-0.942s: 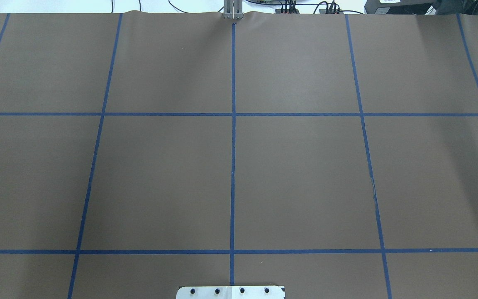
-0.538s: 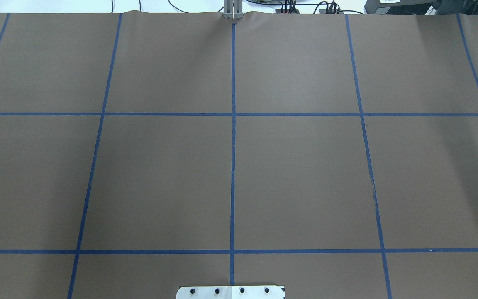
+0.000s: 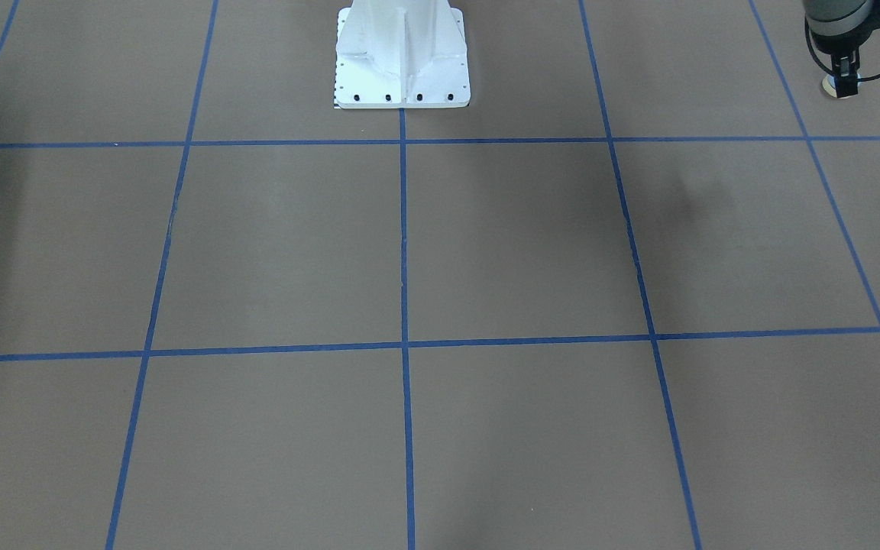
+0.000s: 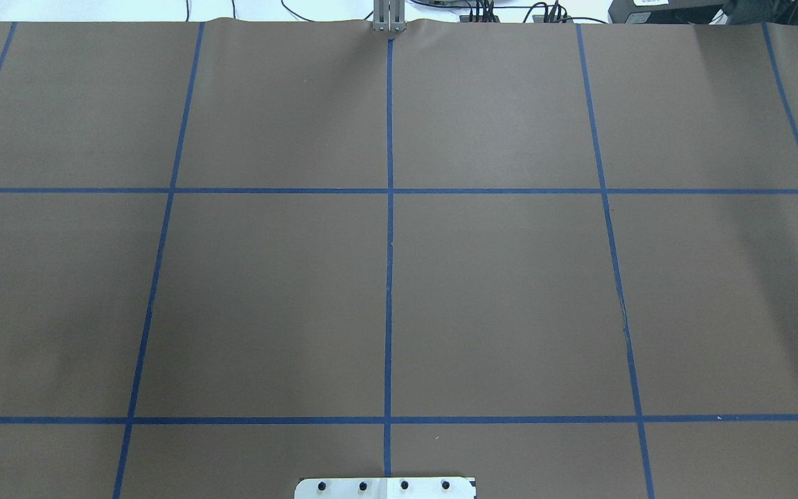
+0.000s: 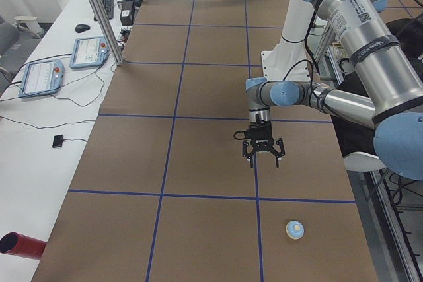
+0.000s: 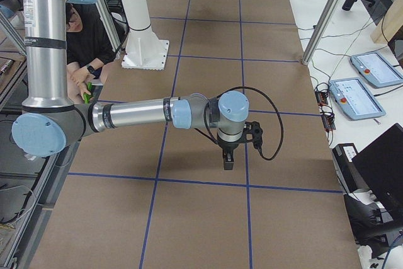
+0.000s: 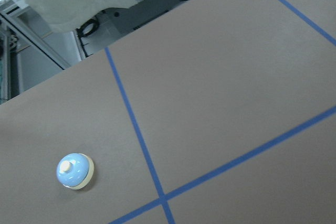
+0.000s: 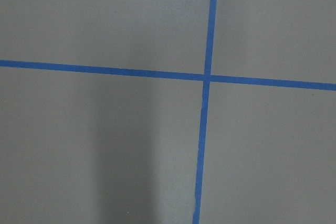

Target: Place and press bell with both arms

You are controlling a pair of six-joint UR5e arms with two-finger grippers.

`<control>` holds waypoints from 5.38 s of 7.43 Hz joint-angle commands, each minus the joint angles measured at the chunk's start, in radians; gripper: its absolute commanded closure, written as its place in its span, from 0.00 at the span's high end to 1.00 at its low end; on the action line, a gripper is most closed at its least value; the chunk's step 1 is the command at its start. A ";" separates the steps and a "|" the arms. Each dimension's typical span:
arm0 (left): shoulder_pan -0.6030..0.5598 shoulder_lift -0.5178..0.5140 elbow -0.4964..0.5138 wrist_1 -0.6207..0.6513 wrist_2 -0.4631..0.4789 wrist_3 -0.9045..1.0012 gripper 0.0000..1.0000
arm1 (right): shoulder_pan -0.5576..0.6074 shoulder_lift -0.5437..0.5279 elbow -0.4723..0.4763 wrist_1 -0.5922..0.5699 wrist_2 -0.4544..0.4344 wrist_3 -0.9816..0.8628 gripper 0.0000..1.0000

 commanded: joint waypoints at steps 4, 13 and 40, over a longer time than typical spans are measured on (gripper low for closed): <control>0.445 0.005 0.279 -0.153 0.000 -0.617 1.00 | -0.002 0.000 0.007 0.000 -0.001 0.000 1.00; 0.562 0.012 0.526 -0.308 -0.015 -0.765 1.00 | 0.000 0.008 0.016 0.000 -0.003 -0.002 1.00; 0.497 -0.006 0.181 0.008 -0.222 -0.319 0.00 | -0.002 -0.008 0.027 -0.003 -0.006 0.000 1.00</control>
